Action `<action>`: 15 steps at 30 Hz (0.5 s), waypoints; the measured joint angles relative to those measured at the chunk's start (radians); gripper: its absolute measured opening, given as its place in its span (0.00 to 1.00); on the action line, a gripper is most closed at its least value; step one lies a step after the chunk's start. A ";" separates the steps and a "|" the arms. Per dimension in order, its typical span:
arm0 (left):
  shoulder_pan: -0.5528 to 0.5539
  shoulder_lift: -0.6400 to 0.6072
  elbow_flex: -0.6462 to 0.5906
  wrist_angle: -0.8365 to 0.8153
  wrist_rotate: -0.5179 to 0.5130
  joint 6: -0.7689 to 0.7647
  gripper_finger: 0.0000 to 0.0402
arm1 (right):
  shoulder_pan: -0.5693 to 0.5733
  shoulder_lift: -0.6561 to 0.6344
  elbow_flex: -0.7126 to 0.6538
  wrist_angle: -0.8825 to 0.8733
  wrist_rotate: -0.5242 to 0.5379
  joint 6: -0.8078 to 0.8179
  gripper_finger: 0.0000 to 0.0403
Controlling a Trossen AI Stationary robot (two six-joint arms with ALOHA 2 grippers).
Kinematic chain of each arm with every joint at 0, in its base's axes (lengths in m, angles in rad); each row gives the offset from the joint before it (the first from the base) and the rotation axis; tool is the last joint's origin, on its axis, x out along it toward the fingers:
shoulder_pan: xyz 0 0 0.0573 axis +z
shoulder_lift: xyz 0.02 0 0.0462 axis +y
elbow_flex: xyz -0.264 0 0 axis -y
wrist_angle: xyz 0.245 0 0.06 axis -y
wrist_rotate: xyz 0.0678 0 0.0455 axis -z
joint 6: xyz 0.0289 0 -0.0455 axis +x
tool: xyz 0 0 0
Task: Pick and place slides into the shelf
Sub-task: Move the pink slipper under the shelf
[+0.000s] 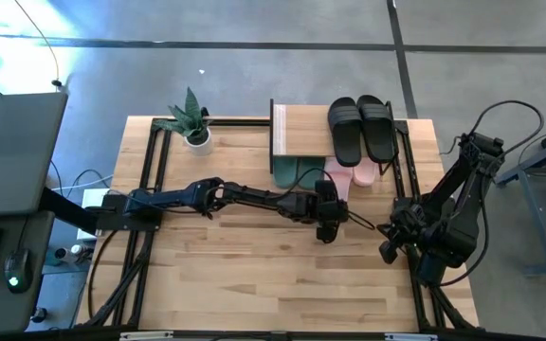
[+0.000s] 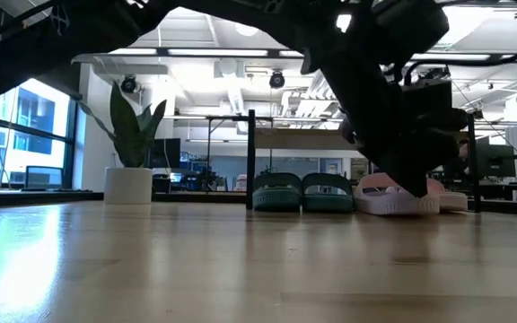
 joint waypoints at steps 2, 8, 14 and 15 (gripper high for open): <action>-0.004 -0.015 0.000 -0.020 0.003 -0.013 0.53 | 0.000 0.000 0.000 0.000 0.000 -0.004 0.00; -0.036 -0.103 0.001 -0.093 0.068 -0.098 0.56 | 0.000 -0.001 0.000 -0.001 0.000 -0.005 0.00; -0.058 -0.255 0.000 -0.190 0.327 -0.169 0.50 | -0.003 -0.001 0.000 -0.009 0.002 -0.023 0.00; -0.058 -0.279 0.000 -0.181 0.378 -0.179 0.49 | -0.004 -0.001 0.000 -0.013 0.004 -0.023 0.00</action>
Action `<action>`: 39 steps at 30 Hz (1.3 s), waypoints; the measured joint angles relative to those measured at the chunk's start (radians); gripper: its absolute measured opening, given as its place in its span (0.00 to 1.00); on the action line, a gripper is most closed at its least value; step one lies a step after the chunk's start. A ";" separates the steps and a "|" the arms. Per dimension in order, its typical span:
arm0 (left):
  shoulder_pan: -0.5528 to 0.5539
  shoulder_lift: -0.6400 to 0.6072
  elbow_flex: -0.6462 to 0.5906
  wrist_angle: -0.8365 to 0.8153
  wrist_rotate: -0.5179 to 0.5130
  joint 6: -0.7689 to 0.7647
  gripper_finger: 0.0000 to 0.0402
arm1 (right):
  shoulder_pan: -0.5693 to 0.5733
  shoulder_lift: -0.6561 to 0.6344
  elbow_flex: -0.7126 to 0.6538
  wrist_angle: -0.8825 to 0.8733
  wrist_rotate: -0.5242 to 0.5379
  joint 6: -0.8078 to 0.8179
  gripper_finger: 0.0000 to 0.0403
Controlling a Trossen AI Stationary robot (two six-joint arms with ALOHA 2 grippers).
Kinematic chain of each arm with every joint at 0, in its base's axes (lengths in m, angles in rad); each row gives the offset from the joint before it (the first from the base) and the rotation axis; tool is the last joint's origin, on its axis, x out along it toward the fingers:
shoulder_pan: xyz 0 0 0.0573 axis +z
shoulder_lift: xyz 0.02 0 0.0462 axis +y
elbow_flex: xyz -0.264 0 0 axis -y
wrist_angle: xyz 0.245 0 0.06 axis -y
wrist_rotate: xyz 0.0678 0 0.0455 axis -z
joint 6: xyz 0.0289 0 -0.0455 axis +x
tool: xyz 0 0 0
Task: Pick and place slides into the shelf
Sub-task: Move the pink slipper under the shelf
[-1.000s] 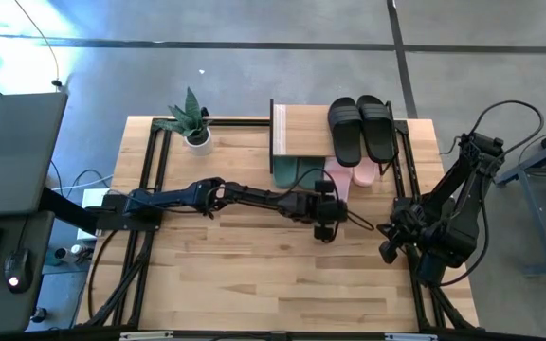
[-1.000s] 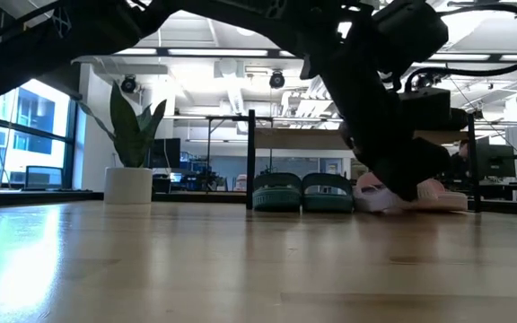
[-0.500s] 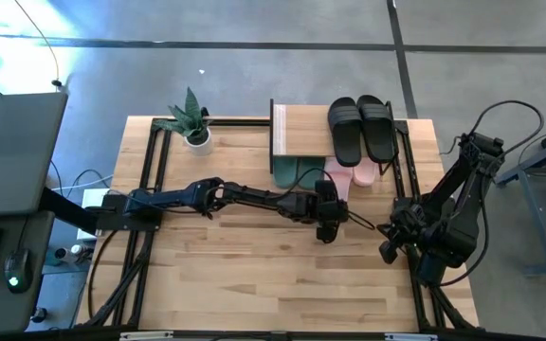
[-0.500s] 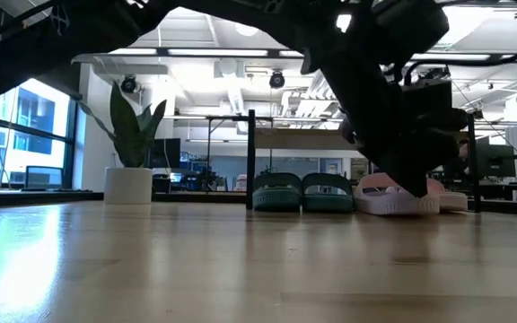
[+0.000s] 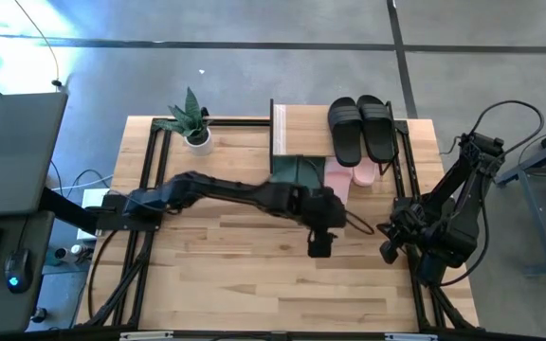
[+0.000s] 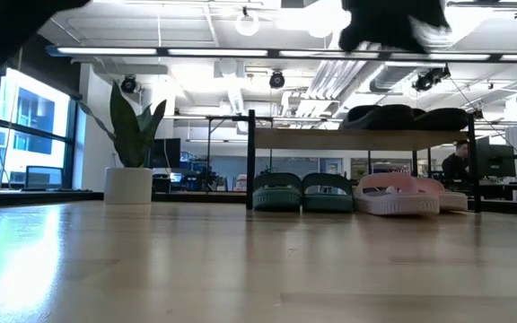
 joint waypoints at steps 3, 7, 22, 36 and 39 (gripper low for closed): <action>0.007 -0.087 0.000 -0.044 0.133 -0.022 0.43 | 0.000 -0.001 0.000 -0.003 0.002 0.000 0.00; 0.006 -0.199 0.000 -0.099 0.235 -0.014 0.35 | 0.000 -0.002 0.000 -0.003 0.006 -0.001 0.00; -0.056 -0.465 -0.010 -0.294 0.347 0.064 0.10 | -0.018 -0.002 0.000 0.089 0.027 -0.148 0.00; -0.056 -0.592 -0.414 -0.046 0.421 -0.064 0.04 | -0.136 -0.002 0.000 0.313 -0.030 -0.517 0.05; -0.055 -0.681 -0.565 0.090 0.406 -0.117 0.04 | -0.176 -0.001 0.001 0.352 -0.051 -0.614 0.13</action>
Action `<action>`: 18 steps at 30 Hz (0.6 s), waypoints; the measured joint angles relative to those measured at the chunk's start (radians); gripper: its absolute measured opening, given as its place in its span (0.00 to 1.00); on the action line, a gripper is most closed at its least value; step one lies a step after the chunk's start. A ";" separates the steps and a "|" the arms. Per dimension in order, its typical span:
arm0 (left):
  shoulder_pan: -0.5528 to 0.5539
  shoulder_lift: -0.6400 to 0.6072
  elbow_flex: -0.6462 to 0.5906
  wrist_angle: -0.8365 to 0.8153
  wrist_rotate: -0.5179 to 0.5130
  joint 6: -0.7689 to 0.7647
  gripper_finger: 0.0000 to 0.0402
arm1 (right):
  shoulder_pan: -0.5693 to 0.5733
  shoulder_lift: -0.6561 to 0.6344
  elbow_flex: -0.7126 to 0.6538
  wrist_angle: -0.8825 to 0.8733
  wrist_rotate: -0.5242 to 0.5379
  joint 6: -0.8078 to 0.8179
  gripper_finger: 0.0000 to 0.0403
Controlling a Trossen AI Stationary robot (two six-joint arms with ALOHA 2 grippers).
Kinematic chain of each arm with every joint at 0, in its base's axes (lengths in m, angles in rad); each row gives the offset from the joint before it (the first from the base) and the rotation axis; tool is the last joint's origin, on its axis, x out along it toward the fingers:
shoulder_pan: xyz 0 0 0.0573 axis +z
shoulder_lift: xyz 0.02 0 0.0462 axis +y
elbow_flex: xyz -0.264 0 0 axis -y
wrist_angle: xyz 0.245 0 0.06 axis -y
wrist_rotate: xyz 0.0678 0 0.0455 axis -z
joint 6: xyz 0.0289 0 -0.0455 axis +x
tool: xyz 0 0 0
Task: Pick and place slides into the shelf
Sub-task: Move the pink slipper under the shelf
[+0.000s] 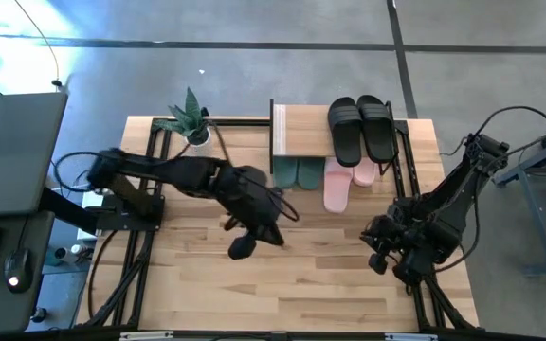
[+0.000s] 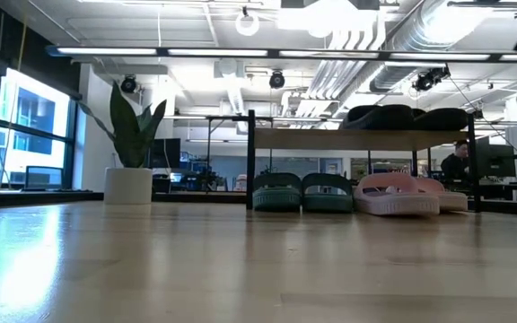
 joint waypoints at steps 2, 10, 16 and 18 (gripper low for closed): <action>0.000 -0.061 -0.099 0.054 -0.051 -0.046 0.04 | -0.032 -0.001 0.000 0.020 0.000 -0.071 0.20; 0.000 -0.243 -0.390 0.265 -0.118 -0.128 0.04 | -0.220 0.013 0.001 0.015 -0.115 -0.424 0.37; 0.000 -0.321 -0.493 0.303 -0.120 -0.123 0.04 | -0.377 0.089 0.001 0.017 -0.128 -0.662 0.37; 0.000 -0.347 -0.515 0.308 -0.120 -0.117 0.04 | -0.418 0.125 0.001 0.018 -0.132 -0.726 0.37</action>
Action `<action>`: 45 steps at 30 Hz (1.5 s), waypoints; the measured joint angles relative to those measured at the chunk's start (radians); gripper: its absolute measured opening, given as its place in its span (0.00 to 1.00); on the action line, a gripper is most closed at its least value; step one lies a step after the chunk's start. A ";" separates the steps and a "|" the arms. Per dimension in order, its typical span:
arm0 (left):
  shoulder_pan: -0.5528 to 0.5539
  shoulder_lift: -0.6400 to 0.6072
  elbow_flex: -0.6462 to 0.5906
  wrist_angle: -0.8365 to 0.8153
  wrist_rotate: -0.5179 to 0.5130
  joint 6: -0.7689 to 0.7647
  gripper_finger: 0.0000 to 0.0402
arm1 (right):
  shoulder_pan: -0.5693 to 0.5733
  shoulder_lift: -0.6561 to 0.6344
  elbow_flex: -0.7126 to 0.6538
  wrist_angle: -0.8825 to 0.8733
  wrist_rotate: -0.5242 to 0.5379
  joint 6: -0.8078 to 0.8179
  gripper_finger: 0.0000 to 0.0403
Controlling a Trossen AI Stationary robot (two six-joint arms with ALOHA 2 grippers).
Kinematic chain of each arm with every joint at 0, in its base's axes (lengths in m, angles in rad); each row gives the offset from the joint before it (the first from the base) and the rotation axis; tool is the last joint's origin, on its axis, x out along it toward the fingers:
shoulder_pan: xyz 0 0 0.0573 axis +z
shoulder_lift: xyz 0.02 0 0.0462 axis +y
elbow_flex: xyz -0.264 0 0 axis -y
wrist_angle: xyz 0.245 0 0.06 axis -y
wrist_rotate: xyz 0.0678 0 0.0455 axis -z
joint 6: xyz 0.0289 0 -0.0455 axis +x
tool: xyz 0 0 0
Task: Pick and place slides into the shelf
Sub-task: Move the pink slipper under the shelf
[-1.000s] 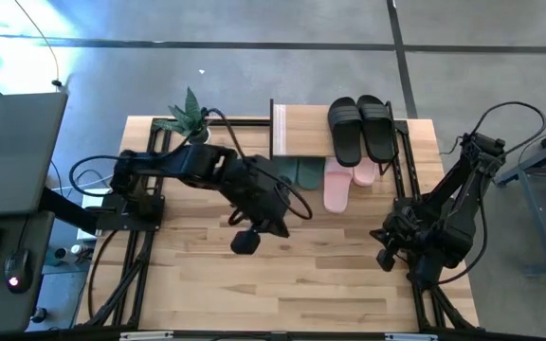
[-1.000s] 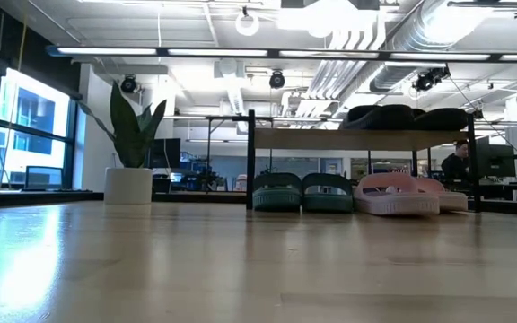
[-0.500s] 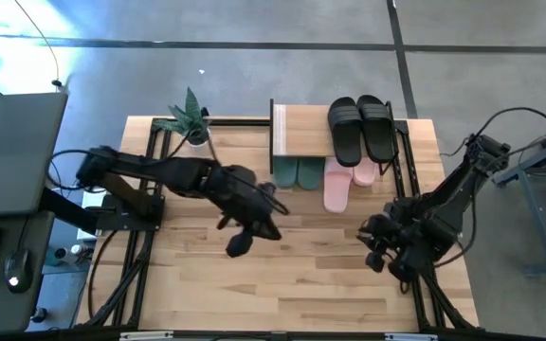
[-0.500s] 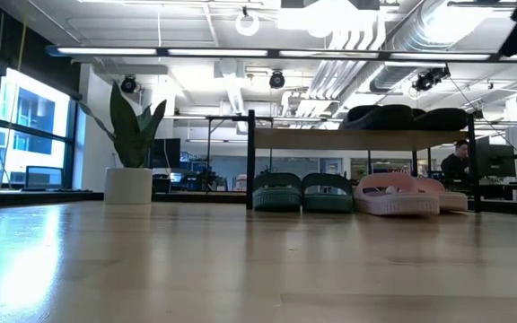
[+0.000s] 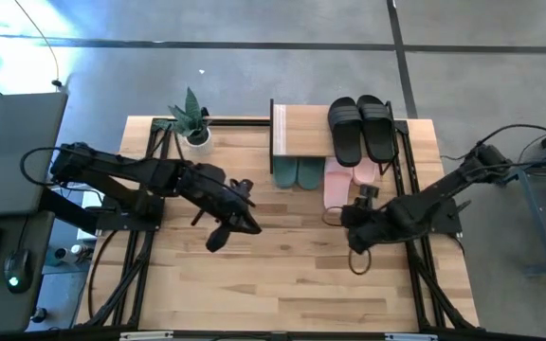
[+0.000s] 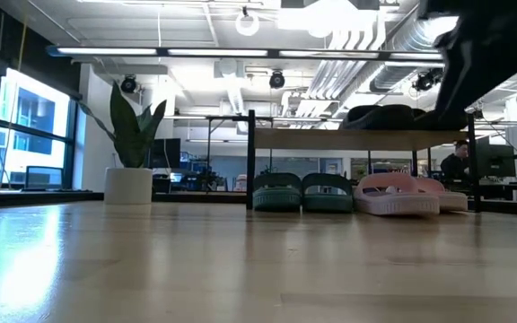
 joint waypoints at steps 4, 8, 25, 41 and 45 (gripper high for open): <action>0.000 -0.056 -0.041 0.007 0.000 0.003 0.04 | -0.067 0.086 0.000 0.029 -0.011 -0.067 0.38; 0.000 -0.105 -0.076 0.014 -0.003 0.003 0.04 | -0.096 0.165 0.000 0.091 -0.033 -0.074 0.38; 0.000 -0.231 -0.133 0.001 0.008 -0.012 0.04 | -0.111 0.382 -0.001 0.199 -0.034 -0.145 0.38; 0.000 -0.234 -0.133 -0.003 0.004 -0.008 0.04 | -0.131 0.488 -0.001 0.203 0.006 -0.066 0.38; 0.000 -0.234 -0.133 -0.007 0.004 -0.008 0.04 | -0.130 0.488 -0.001 0.179 0.035 -0.015 0.38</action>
